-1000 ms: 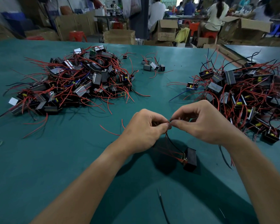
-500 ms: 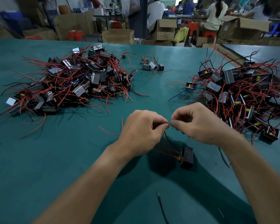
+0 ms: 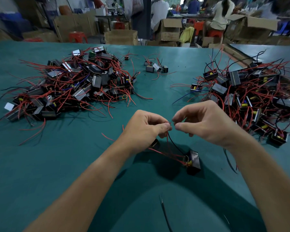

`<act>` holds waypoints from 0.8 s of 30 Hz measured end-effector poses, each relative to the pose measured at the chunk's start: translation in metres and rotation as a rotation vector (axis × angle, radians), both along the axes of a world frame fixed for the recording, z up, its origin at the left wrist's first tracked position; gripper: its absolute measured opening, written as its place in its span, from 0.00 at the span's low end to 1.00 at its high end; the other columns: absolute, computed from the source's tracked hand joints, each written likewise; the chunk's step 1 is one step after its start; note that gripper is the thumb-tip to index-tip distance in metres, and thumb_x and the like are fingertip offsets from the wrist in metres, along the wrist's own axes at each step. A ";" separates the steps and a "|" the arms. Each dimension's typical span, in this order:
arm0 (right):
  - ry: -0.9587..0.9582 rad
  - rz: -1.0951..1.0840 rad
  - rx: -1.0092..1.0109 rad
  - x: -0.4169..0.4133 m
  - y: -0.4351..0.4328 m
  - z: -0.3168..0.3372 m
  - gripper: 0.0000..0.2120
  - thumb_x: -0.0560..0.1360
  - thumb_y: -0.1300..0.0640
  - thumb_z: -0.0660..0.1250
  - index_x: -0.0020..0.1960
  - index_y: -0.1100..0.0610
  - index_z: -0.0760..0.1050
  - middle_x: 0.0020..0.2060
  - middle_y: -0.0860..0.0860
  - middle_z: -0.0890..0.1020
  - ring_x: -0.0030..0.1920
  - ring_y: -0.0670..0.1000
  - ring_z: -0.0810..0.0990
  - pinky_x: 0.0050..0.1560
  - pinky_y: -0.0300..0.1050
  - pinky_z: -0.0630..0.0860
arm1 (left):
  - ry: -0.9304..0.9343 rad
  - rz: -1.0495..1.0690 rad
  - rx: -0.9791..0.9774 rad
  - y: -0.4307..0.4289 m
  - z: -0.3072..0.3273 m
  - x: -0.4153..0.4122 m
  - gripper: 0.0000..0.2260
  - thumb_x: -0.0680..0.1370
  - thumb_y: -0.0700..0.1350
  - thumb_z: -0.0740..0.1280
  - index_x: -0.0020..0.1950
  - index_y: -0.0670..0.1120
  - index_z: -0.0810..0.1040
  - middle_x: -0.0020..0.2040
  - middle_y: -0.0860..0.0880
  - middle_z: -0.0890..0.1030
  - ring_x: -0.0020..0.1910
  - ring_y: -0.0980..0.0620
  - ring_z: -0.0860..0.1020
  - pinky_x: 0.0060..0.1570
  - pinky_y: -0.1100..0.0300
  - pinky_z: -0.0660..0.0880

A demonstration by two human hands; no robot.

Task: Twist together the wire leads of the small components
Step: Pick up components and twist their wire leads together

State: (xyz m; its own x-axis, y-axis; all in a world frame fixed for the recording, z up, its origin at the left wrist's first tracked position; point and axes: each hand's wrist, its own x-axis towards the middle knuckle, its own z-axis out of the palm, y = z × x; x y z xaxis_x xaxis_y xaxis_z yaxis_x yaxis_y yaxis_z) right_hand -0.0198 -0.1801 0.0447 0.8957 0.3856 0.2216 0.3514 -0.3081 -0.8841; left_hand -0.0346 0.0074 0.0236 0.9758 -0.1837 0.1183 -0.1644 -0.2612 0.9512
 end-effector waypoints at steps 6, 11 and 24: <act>-0.028 0.003 -0.014 0.001 0.001 -0.004 0.04 0.70 0.64 0.75 0.39 0.57 0.82 0.29 0.49 0.81 0.29 0.49 0.73 0.31 0.48 0.72 | 0.046 -0.065 -0.008 0.000 0.003 -0.003 0.10 0.76 0.35 0.69 0.37 0.43 0.82 0.29 0.48 0.80 0.27 0.58 0.74 0.31 0.68 0.69; 0.042 0.009 -0.074 -0.002 0.006 -0.002 0.09 0.72 0.66 0.72 0.34 0.60 0.80 0.25 0.52 0.77 0.26 0.48 0.73 0.28 0.42 0.71 | -0.090 -0.056 0.146 0.003 -0.005 -0.002 0.06 0.75 0.40 0.71 0.39 0.46 0.85 0.31 0.48 0.81 0.31 0.55 0.74 0.37 0.57 0.73; -0.019 -0.048 -0.038 0.000 0.010 -0.009 0.08 0.74 0.65 0.71 0.37 0.59 0.79 0.26 0.48 0.78 0.26 0.46 0.73 0.27 0.42 0.71 | -0.150 0.020 0.145 -0.001 -0.011 0.002 0.07 0.70 0.49 0.68 0.35 0.49 0.83 0.27 0.48 0.76 0.27 0.56 0.69 0.31 0.59 0.67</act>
